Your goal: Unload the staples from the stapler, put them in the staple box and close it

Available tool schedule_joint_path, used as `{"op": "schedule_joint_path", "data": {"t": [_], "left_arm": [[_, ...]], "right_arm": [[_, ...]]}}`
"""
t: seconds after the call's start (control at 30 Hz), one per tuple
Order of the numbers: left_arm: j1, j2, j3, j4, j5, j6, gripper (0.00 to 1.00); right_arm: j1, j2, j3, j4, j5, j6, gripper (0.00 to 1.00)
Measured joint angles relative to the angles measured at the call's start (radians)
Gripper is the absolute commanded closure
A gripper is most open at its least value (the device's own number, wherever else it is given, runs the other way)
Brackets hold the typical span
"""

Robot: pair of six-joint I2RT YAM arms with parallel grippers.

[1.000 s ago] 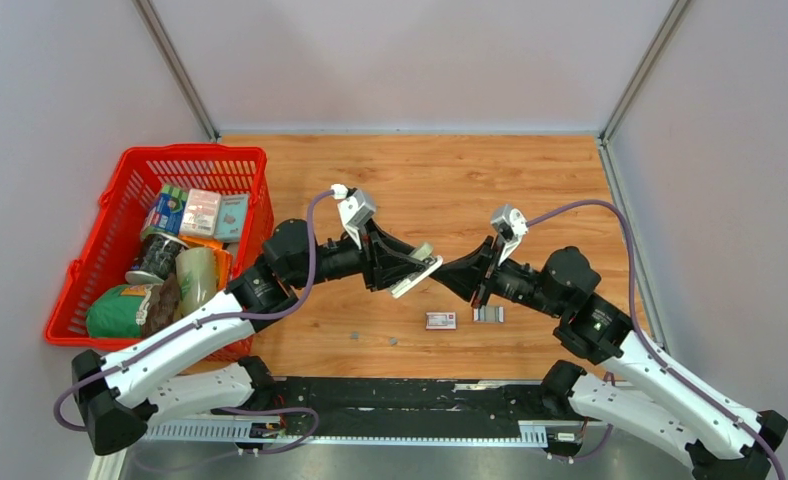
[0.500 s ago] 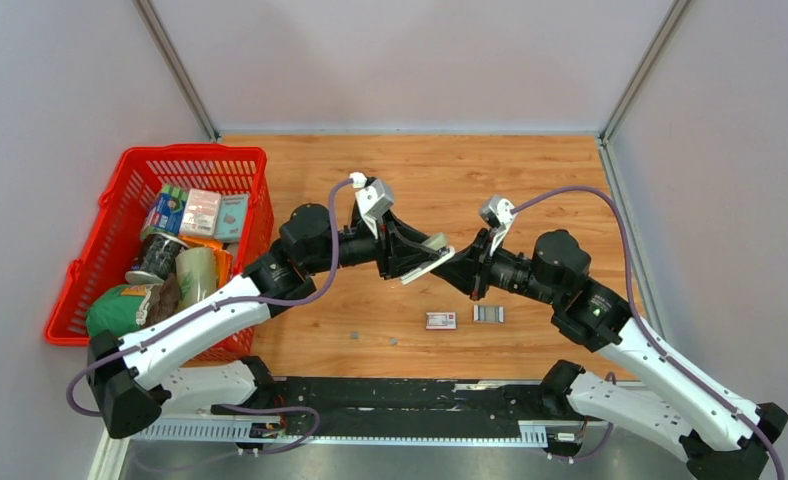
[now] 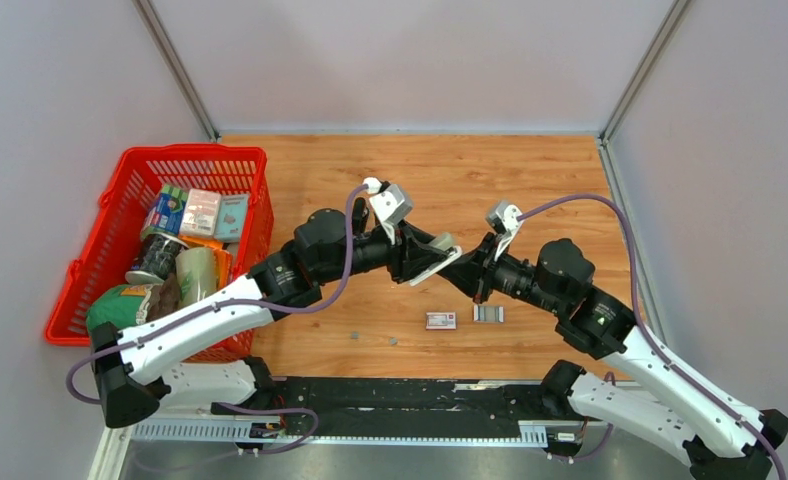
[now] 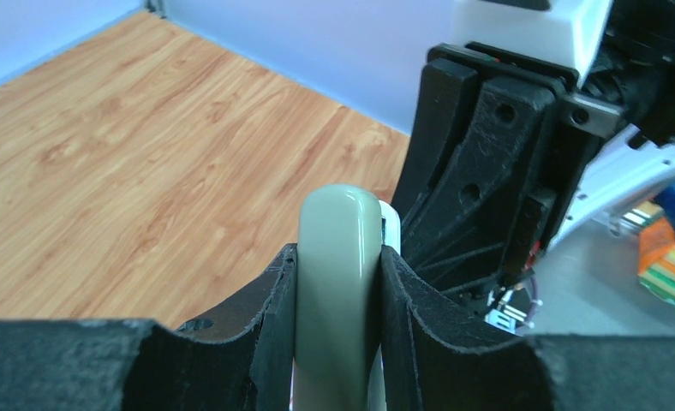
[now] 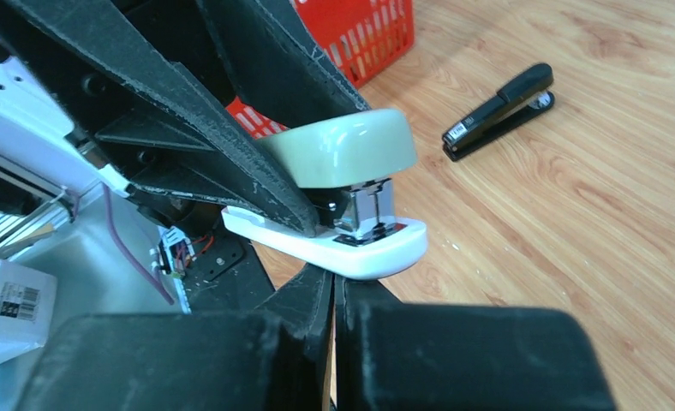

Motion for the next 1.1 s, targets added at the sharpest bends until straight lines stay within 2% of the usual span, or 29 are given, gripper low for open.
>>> {"op": "schedule_joint_path", "data": {"t": [0.27,0.47,0.6,0.73,0.97,1.1], "left_arm": [[-0.058,0.173,0.097,-0.112,-0.320,0.001,1.00],[-0.013,0.385,0.160,-0.202,-0.497,-0.020,1.00],[0.046,0.518,0.219,-0.243,-0.592,-0.032,1.00],[0.094,0.669,0.339,-0.252,-0.683,-0.027,1.00],[0.132,0.900,0.546,-0.255,-0.795,0.017,1.00],[0.154,0.982,0.600,-0.252,-0.826,0.025,1.00]], "right_arm": [[0.005,-0.021,-0.108,-0.010,0.135,0.016,1.00],[0.013,-0.065,-0.159,0.012,0.192,0.057,1.00],[0.013,-0.076,-0.190,0.016,0.231,0.087,1.00],[0.014,-0.061,-0.216,0.008,0.280,0.122,1.00],[0.016,-0.038,-0.238,-0.013,0.314,0.155,0.99],[0.016,-0.039,-0.241,-0.021,0.327,0.158,0.96]]}}
